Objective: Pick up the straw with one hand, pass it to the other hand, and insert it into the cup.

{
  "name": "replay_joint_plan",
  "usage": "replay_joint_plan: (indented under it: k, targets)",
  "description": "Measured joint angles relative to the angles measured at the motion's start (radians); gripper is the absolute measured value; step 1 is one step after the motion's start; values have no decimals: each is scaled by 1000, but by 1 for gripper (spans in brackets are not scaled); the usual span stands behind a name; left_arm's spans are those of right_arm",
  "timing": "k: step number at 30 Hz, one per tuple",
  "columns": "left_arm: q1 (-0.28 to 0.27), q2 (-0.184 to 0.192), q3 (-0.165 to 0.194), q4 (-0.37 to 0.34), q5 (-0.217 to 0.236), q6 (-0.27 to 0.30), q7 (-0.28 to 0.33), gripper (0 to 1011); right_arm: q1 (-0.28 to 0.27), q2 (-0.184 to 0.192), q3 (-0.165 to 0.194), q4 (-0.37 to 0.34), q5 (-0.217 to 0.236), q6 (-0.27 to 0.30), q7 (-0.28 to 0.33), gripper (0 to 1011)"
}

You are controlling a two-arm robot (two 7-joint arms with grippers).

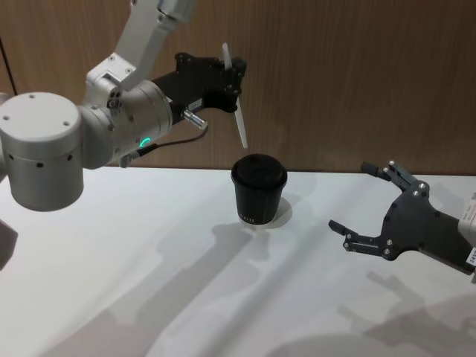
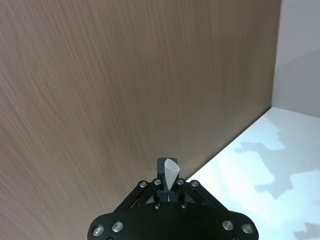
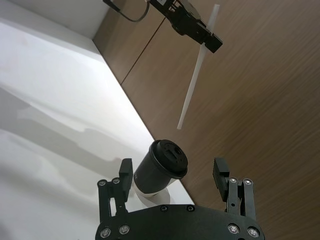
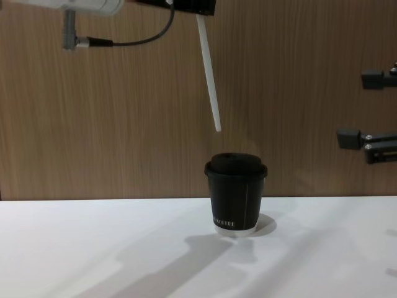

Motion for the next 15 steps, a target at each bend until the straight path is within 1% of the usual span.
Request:
replay_joint_plan:
  k: [5, 15]
  targets:
    - [-6, -14, 4, 29, 12, -12, 1, 5, 0, 0, 0, 0, 0, 0, 0, 1001]
    - [-14, -33, 5, 70, 17, -22, -13, 5, 0, 0, 0, 0, 0, 0, 0, 1001]
